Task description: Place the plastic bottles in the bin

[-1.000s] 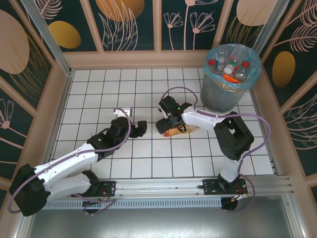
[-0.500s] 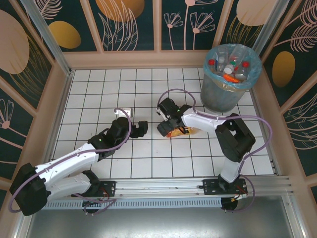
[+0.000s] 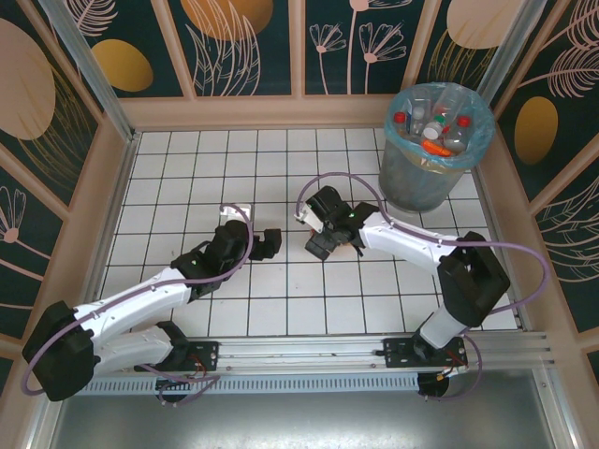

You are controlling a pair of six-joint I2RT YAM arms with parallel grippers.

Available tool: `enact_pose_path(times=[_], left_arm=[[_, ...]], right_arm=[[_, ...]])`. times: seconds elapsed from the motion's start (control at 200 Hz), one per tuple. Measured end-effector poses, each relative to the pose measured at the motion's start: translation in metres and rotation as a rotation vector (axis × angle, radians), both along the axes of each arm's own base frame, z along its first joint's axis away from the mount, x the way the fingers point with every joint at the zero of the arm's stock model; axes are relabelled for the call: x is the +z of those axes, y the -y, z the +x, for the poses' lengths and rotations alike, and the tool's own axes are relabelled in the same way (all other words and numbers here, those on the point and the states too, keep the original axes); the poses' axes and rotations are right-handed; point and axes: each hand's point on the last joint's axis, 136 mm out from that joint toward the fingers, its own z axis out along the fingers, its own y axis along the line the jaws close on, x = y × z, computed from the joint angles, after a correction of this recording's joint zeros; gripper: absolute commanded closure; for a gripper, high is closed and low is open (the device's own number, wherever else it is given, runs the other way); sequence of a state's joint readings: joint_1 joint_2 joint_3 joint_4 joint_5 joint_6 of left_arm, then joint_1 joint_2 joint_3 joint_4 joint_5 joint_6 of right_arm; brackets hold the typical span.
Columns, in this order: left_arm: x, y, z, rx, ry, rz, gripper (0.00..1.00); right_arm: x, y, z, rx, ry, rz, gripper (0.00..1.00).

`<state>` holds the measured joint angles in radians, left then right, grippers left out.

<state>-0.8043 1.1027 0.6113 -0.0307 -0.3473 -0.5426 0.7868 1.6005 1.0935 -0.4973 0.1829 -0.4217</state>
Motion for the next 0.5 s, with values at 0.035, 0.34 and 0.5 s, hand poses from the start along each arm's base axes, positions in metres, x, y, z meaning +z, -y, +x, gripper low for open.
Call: enact_pose_path(times=[0.035,0.34,0.5], left_arm=[[0.0,0.0,0.0,-0.001,0.0,-0.001,0.01],[0.008,-0.001,0.0,-0.002,0.021,-0.011,0.01],[0.01,-0.003,-0.001,0.001,0.029,-0.017,0.01]], right_arm=[[-0.003,0.002,0.002,0.009,-0.004,-0.015,0.09],[-0.049,0.017,0.01,0.064,-0.087,-0.143,0.23],[-0.056,0.004,0.018,0.088,-0.113,-0.124,0.41]])
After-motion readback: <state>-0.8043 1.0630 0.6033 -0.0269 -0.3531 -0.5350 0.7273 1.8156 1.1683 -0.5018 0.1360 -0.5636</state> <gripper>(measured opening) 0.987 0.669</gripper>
